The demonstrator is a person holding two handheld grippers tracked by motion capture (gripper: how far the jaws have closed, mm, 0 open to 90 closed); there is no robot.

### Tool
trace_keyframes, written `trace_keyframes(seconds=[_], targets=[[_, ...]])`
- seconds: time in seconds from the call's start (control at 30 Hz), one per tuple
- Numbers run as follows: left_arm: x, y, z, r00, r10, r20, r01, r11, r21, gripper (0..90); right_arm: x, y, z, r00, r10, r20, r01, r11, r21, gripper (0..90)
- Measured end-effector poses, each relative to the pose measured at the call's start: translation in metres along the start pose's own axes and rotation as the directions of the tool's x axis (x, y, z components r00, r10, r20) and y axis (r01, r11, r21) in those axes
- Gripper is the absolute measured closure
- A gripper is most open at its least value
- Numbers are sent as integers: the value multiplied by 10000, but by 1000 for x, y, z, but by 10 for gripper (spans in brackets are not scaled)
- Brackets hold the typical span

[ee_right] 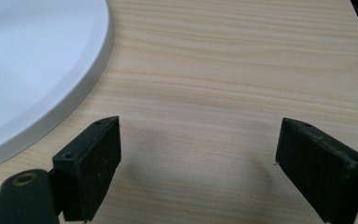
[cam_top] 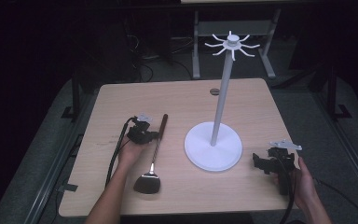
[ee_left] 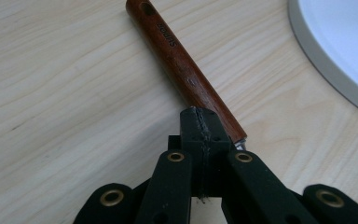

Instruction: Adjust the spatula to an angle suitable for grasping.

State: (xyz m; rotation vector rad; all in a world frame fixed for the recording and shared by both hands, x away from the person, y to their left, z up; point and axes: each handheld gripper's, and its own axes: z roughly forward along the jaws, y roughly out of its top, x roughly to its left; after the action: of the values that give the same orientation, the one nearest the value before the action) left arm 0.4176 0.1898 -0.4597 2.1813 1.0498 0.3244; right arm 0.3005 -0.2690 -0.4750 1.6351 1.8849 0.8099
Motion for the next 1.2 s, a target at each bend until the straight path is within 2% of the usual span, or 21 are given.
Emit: trace_keyframes(seconds=[0.17, 0.57, 0.67, 0.73, 0.93, 1.13, 1.2], targets=[[-9, 2, 3, 9997, -5, 242, 7, 10000, -74, 900, 0, 0, 0, 10000, -6, 15, 6, 10000, 2, 134], [-28, 10, 9, 9962, 750, 454, -755, 9971, 94, 900, 0, 0, 0, 10000, -13, 32, 13, 10000, -8, 134], [-33, 11, 10, 9953, 804, 541, -810, 9967, 95, 900, 0, 0, 0, 10000, -13, 30, 13, 10000, -12, 134], [-35, 12, 10, 9936, 988, 557, -1000, 9948, 199, 900, 0, 0, 0, 10000, -17, 36, 17, 10000, -5, 134], [-41, 14, 11, 9901, 1197, 730, -1218, 9922, 257, 900, 0, 0, 0, 10000, -14, 34, 14, 10000, -4, 134], [-45, 15, 12, 9881, 1306, 809, -1336, 9905, 324, 900, 0, 0, 0, 10000, -38, 41, 38, 10000, -30, 134], [-44, 16, 10, 9893, 1217, 802, -1246, 9917, 324, 900, 0, 0, 0, 10000, -25, 47, 25, 10000, -22, 134]])
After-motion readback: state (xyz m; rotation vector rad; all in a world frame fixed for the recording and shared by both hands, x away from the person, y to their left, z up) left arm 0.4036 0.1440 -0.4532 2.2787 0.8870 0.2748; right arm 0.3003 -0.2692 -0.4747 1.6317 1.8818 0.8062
